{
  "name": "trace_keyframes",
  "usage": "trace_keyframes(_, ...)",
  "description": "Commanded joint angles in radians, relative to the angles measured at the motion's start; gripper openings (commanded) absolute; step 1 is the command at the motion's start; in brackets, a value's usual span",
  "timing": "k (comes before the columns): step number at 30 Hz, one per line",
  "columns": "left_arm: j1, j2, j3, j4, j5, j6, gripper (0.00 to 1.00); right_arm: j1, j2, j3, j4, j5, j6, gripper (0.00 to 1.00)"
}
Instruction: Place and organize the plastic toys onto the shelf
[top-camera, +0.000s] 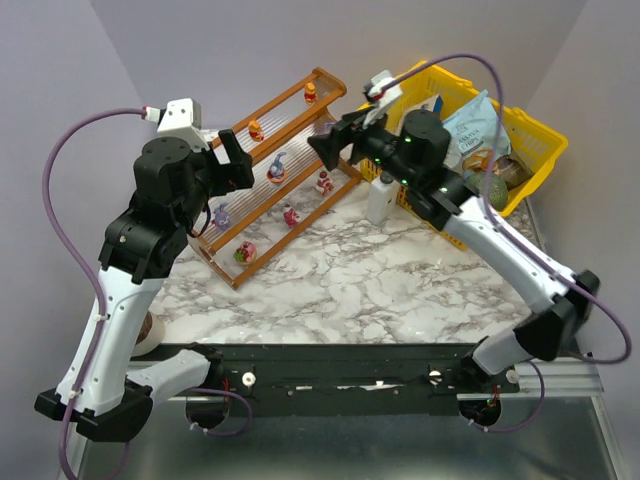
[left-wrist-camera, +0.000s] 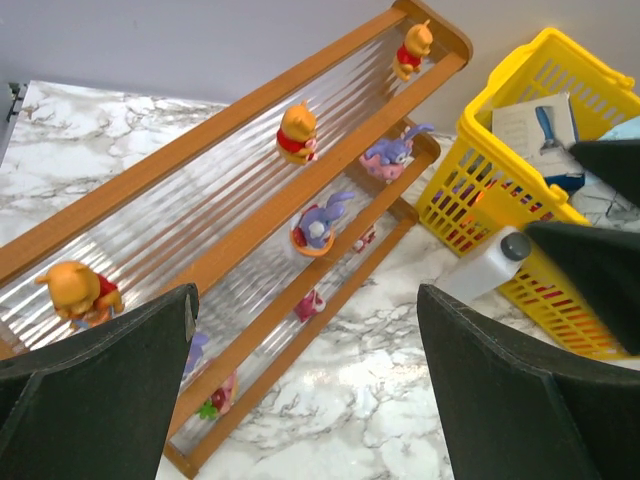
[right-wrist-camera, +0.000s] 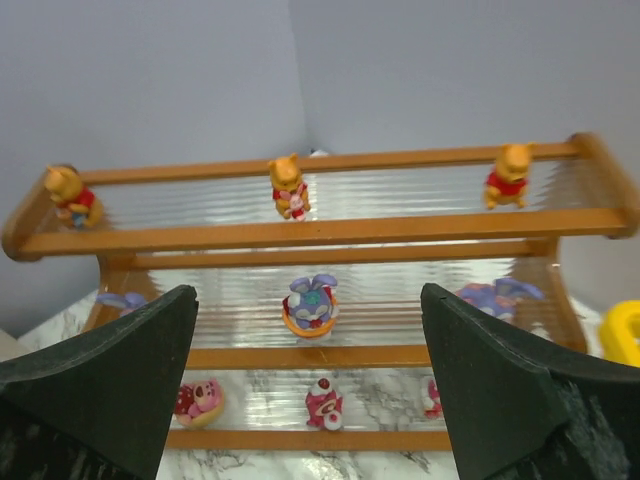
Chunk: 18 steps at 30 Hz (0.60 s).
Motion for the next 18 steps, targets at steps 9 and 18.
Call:
trace_keyframes(9, 0.001, -0.123, -0.126, 0.01, 0.041, 0.041, 0.99, 0.006, -0.403, -0.2, -0.435, 0.373, 0.08, 1.0)
trace_keyframes(18, 0.001, -0.148, -0.119, 0.047, 0.041, 0.087, 0.99, 0.006, -0.511, -0.251, -0.457, 0.471, 0.077, 1.0)
